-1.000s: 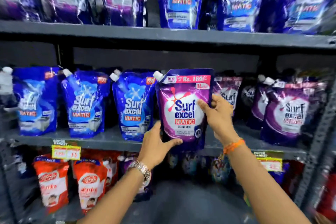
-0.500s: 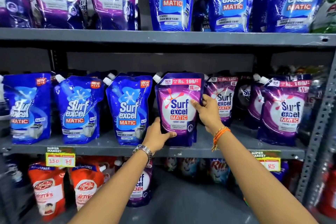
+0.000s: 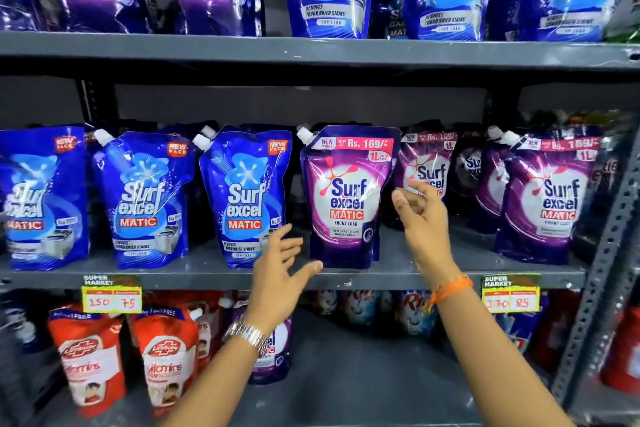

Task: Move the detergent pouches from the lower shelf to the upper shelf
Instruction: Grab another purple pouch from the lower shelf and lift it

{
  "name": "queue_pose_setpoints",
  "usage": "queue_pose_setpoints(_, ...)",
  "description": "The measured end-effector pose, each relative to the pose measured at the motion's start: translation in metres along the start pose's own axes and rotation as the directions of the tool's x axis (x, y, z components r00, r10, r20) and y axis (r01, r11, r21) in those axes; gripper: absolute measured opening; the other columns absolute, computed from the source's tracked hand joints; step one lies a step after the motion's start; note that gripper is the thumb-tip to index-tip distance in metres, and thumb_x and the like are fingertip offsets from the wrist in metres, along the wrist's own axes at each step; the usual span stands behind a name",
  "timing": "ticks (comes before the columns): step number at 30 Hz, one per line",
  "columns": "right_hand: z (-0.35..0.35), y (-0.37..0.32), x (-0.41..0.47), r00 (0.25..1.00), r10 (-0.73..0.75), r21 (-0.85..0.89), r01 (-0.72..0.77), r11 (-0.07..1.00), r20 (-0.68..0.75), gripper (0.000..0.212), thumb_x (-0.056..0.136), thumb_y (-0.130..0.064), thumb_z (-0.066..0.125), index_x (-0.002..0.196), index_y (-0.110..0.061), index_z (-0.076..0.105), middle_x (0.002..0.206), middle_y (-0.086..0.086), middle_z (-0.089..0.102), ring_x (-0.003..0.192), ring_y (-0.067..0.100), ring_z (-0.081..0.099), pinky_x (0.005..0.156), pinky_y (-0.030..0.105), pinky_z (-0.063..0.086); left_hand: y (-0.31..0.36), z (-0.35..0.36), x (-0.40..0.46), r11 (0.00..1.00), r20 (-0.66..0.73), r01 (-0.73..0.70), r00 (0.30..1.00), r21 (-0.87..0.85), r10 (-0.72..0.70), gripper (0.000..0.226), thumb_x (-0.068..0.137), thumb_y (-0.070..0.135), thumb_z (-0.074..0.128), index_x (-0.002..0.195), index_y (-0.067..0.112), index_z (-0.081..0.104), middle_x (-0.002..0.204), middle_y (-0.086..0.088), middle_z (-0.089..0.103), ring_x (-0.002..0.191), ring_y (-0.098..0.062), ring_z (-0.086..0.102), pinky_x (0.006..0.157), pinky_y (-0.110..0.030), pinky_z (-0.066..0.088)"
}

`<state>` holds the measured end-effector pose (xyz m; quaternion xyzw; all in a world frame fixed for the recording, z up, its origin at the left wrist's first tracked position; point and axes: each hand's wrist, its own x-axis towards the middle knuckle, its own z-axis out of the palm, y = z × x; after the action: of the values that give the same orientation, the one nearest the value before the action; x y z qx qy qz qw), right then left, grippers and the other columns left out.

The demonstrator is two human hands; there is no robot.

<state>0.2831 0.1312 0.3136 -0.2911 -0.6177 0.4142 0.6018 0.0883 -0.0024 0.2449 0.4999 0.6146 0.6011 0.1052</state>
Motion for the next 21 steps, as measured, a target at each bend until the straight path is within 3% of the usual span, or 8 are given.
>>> queue_pose_setpoints(3,-0.004,0.014,-0.050,0.986,-0.048,0.043,0.056,0.998,-0.158,0.025,0.097,-0.025,0.065,0.122,-0.021,0.059,0.108,-0.013,0.072,0.095,-0.006,0.066,0.084,0.013,0.050,-0.033,-0.019,-0.039,0.997,-0.064,-0.025,0.998,-0.073,0.020,0.068,0.071,0.015,0.087,0.123,0.043,0.052,0.110,0.012,0.071,0.106,-0.002,0.068,0.092,-0.015,0.054)
queue_pose_setpoints(5,0.005,0.033,-0.090,0.967,-0.087,0.080,0.109,0.991,-0.239,0.018,0.096,-0.022,0.067,0.114,-0.022,0.063,0.098,-0.018,0.073,0.089,-0.008,0.065,0.078,0.007,0.049,-0.064,-0.030,-0.060,0.998,-0.049,0.009,0.999,-0.056,-0.012,0.068,0.069,0.009,0.088,0.117,0.045,0.055,0.107,0.013,0.072,0.102,-0.003,0.070,0.088,-0.013,0.054)
queue_pose_setpoints(8,0.031,0.071,-0.141,0.962,-0.068,0.107,0.099,0.989,-0.263,0.016,0.096,-0.013,0.066,0.100,-0.028,0.064,0.091,-0.006,0.069,0.081,0.000,0.062,0.073,0.008,0.049,-0.120,-0.045,-0.079,0.994,-0.035,0.108,0.993,-0.029,-0.109,0.066,0.068,-0.007,0.084,0.111,0.037,0.059,0.099,0.000,0.073,0.095,-0.015,0.072,0.084,-0.018,0.057)
queue_pose_setpoints(10,0.052,0.103,-0.165,0.976,0.010,0.097,0.011,0.995,-0.216,0.022,0.097,-0.008,0.064,0.095,-0.029,0.062,0.088,-0.002,0.066,0.077,-0.001,0.060,0.072,0.009,0.048,-0.160,-0.054,-0.088,0.981,-0.029,0.196,0.980,-0.001,-0.196,0.063,0.067,-0.010,0.083,0.111,0.027,0.058,0.098,-0.002,0.072,0.096,-0.020,0.071,0.083,-0.018,0.057)
queue_pose_setpoints(13,0.082,0.151,-0.177,0.984,0.160,0.031,-0.158,0.987,-0.073,0.018,0.096,-0.005,0.065,0.098,-0.023,0.062,0.085,-0.005,0.063,0.072,-0.005,0.057,0.071,0.009,0.047,-0.209,-0.062,-0.090,0.955,-0.021,0.296,0.955,0.033,-0.296,0.066,0.064,-0.004,0.088,0.111,0.027,0.054,0.110,0.004,0.066,0.102,-0.016,0.067,0.090,-0.021,0.054)
queue_pose_setpoints(16,0.112,0.203,-0.175,0.938,0.331,-0.091,-0.322,0.942,0.107,0.014,0.097,0.005,0.058,0.106,-0.006,0.058,0.086,0.002,0.057,0.069,-0.004,0.055,0.070,0.010,0.049,-0.255,-0.063,-0.082,0.934,0.004,0.348,0.937,0.085,-0.349,0.084,0.062,0.000,0.090,0.132,0.011,0.046,0.129,-0.003,0.055,0.118,-0.020,0.055,0.099,-0.032,0.046)
queue_pose_setpoints(19,0.135,0.237,-0.160,0.914,0.375,-0.258,-0.329,0.908,0.156,0.020,0.102,0.009,0.045,0.095,-0.007,0.056,0.086,0.005,0.046,0.071,0.011,0.045,0.067,0.012,0.056,-0.293,-0.055,-0.072,0.925,0.047,0.359,0.929,0.122,-0.367,0.100,0.059,0.002,0.092,0.142,0.001,0.037,0.134,0.005,0.046,0.126,-0.018,0.048,0.103,-0.026,0.041)
queue_pose_setpoints(21,0.148,0.264,-0.150,0.873,0.444,-0.301,-0.376,0.876,0.203,0.009,0.101,-0.001,0.054,0.107,-0.006,0.059,0.097,0.004,0.050,0.083,0.012,0.050,0.075,0.015,0.056,-0.313,-0.049,-0.063,0.923,0.079,0.367,0.923,0.114,-0.377,0.107,0.058,0.002,0.093,0.146,0.000,0.031,0.134,0.009,0.040,0.131,-0.021,0.045,0.105,-0.024,0.036)
